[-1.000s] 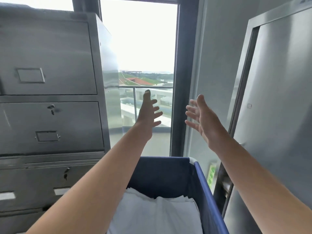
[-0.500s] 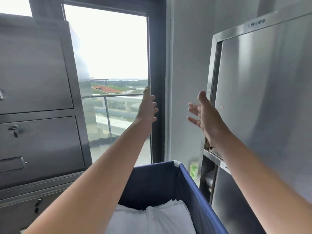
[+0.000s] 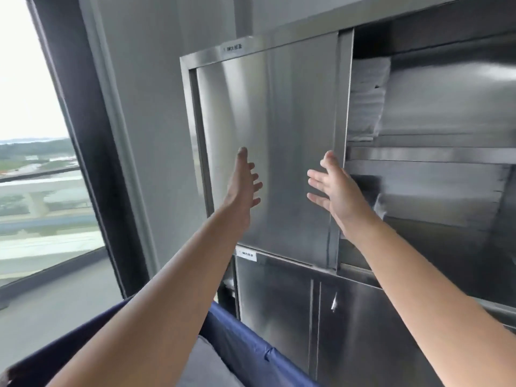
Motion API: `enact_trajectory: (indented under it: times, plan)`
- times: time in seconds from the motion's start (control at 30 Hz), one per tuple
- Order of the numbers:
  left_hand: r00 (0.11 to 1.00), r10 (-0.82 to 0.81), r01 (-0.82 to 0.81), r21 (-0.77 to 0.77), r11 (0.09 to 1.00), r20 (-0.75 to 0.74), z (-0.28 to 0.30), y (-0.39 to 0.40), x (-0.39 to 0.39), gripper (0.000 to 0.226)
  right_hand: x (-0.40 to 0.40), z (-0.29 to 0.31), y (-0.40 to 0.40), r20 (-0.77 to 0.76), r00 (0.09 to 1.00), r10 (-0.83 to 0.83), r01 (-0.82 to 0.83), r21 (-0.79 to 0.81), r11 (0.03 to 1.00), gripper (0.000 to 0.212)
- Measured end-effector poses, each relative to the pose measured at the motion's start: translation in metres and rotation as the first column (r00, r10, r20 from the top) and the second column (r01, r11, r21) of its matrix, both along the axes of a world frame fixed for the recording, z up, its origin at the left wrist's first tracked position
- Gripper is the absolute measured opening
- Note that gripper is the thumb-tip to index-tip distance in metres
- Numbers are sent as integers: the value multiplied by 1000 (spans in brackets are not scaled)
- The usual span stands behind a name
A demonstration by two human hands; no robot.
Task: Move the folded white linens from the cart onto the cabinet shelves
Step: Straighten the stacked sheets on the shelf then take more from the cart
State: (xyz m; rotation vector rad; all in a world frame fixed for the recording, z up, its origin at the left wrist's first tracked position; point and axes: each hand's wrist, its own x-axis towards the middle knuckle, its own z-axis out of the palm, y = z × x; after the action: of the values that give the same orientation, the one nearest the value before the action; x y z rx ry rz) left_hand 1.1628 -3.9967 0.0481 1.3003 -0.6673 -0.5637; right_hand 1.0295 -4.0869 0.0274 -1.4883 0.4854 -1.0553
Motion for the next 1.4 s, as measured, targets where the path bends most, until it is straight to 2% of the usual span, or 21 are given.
enact_trajectory:
  times: [0.17,0.33,0.67,1.0,1.4]
  plan:
    - [988,-152,152,-10,988,14,1,-51,-74,66,-89,7,-23,13,986,-163,163,29,986,61]
    - [950,-313,313,-8,950,18,5,-88,-158,67,-181,14,-35,-37,950,-309,308,-28,951,61]
    - [890,-455,455,-33,890,14,11,-118,-284,61,-304,27,-38,-31,888,-458,455,-76,887,61]
    - [806,-592,592,-45,805,15,17,-133,-361,64,-368,30,-26,-30,826,-562,560,-67,826,63]
    - [691,-723,722,-62,689,19,25,-156,-398,63,-403,36,-21,-32,726,-687,684,-66,726,63]
